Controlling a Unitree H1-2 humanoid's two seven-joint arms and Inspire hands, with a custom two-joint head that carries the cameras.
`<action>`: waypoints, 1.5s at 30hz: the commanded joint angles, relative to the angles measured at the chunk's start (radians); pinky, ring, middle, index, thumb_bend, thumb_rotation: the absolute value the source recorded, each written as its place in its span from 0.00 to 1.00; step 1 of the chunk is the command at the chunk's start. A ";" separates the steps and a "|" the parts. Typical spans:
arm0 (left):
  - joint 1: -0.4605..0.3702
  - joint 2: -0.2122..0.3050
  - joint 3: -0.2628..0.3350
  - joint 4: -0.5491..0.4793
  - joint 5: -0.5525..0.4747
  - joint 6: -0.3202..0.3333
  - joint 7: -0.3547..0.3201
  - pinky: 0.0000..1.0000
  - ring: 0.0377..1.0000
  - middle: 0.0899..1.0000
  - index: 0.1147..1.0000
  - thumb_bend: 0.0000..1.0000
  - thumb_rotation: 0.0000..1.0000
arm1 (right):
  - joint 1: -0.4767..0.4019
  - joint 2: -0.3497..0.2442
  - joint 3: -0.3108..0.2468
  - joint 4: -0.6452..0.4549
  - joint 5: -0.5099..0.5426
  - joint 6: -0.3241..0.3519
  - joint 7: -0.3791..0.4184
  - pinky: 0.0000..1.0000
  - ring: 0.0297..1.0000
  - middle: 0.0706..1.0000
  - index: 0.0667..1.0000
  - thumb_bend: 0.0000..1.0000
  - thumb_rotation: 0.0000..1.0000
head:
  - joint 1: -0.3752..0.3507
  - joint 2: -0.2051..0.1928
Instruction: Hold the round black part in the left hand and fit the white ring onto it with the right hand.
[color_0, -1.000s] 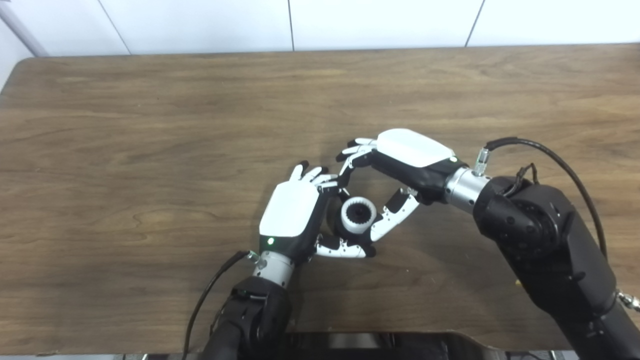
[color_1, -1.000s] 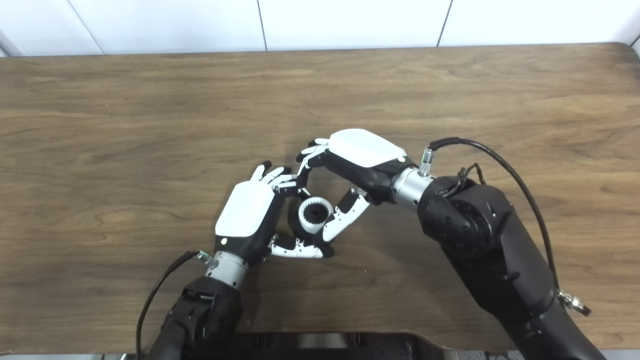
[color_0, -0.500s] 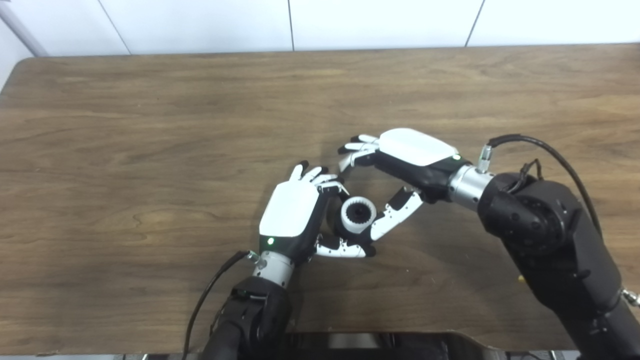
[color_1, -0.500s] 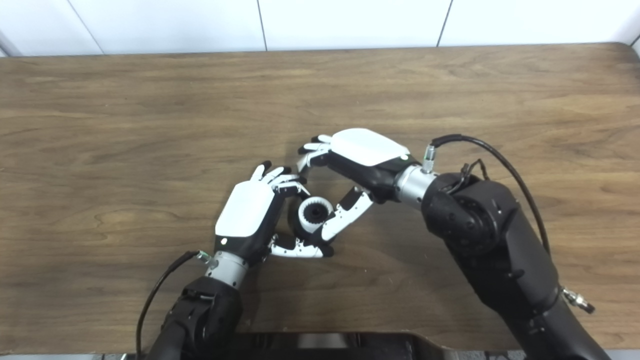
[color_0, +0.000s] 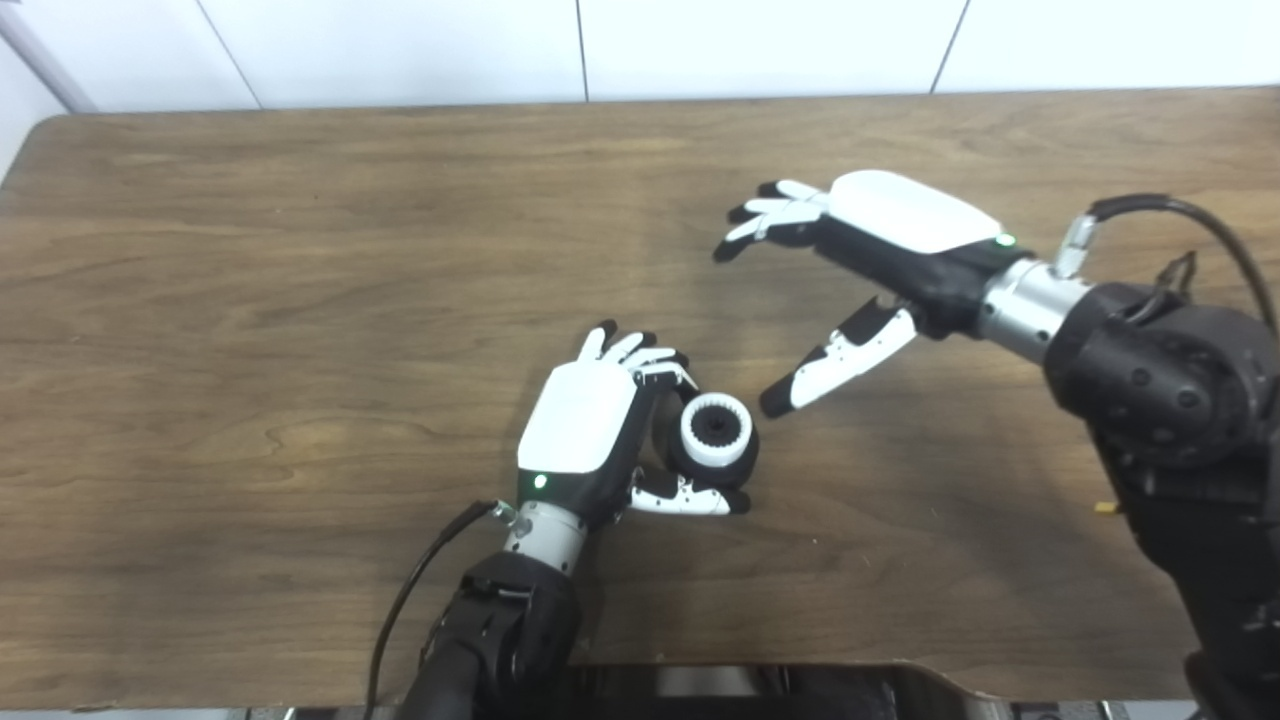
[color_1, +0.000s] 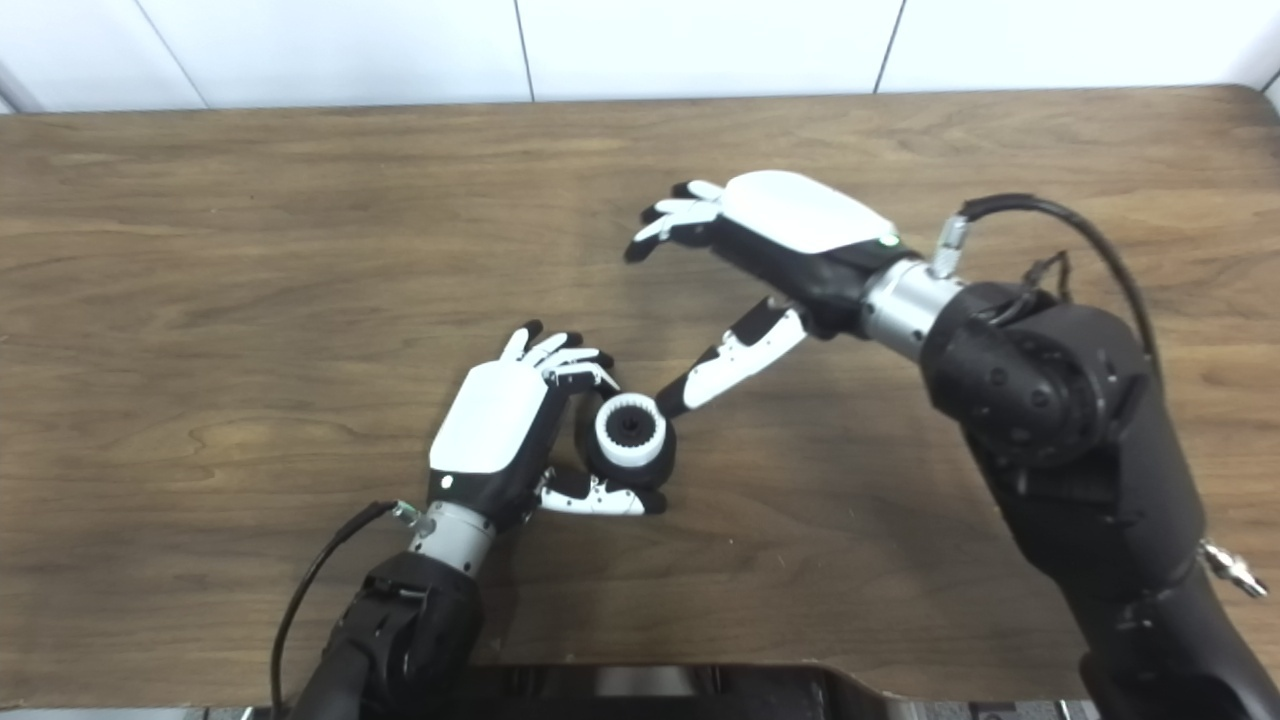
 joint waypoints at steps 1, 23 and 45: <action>-0.007 0.007 0.001 -0.001 0.007 -0.008 0.002 1.00 0.89 0.76 0.42 0.52 0.06 | -0.024 -0.009 -0.011 -0.034 0.003 0.016 -0.001 0.93 1.00 0.93 0.83 1.00 0.58 | 0.001 0.001; -0.007 0.004 0.000 -0.011 0.042 0.025 -0.050 1.00 0.88 0.77 0.68 0.84 0.21 | -0.016 -0.009 0.011 0.003 -0.028 0.023 -0.004 0.93 1.00 0.93 0.85 0.96 0.74 | -0.006 -0.003; -0.001 -0.023 0.002 -0.087 0.028 0.022 -0.087 1.00 0.89 0.79 0.66 0.86 0.25 | -0.008 -0.019 0.015 0.028 -0.030 0.004 -0.018 0.92 1.00 0.93 0.83 0.97 0.76 | -0.003 -0.009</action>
